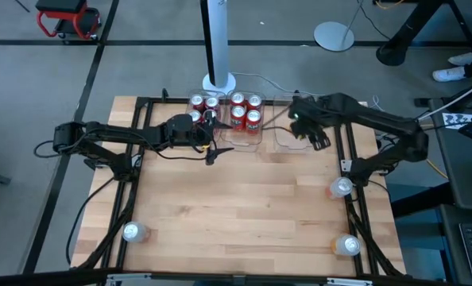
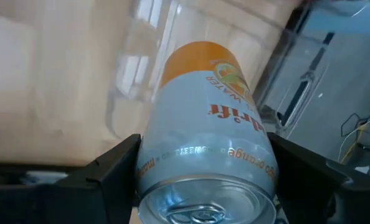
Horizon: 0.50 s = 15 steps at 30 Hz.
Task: Sort soda cans
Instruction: Put the top right middle white soda can into the right transparent bin
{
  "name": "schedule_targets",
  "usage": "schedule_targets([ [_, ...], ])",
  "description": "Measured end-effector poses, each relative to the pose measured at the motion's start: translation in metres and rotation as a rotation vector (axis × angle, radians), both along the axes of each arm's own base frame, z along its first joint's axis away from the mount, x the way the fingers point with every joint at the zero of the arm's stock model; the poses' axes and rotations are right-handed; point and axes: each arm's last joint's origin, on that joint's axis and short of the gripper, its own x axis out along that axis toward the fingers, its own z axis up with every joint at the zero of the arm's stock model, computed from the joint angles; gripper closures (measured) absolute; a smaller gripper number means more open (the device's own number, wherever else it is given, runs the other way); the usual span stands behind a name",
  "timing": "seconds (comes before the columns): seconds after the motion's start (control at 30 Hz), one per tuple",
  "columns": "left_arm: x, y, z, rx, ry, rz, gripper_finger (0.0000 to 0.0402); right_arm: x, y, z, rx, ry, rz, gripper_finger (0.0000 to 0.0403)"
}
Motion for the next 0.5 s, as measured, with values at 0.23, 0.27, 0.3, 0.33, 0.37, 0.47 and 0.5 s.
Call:
schedule_targets([
  [0.23, 0.0, 0.0, 0.0, 0.009, 0.007, -0.002, 0.0054, 0.005, -0.056, -0.024, 0.012, 0.111, -0.029, 0.0111],
  [0.27, 0.0, 0.0, 0.0, 0.009, 0.007, -0.002, 0.0054, 0.005, -0.065, -0.026, 0.006, 0.115, -0.043, 0.0111],
  [0.3, 0.0, 0.0, 0.0, 0.009, 0.007, -0.002, 0.0054, 0.004, -0.073, -0.029, 0.003, 0.118, -0.061, 0.0111],
  [0.33, 0.0, 0.0, 0.0, 0.009, 0.007, -0.002, 0.0054, 0.003, -0.081, -0.032, 0.0, 0.125, -0.073, 0.0111],
  [0.37, 0.0, 0.0, 0.0, 0.01, 0.007, -0.002, 0.0054, 0.002, -0.089, -0.036, -0.003, 0.131, -0.087, 0.0111],
  [0.47, 0.0, 0.0, -0.001, 0.01, 0.007, -0.002, 0.0054, 0.003, -0.11, -0.045, -0.03, 0.123, -0.128, 0.0111],
  [0.5, 0.0, 0.0, 0.0, 0.01, 0.007, -0.002, 0.0054, 0.003, -0.117, -0.048, -0.032, 0.12, -0.137, 0.0111],
])
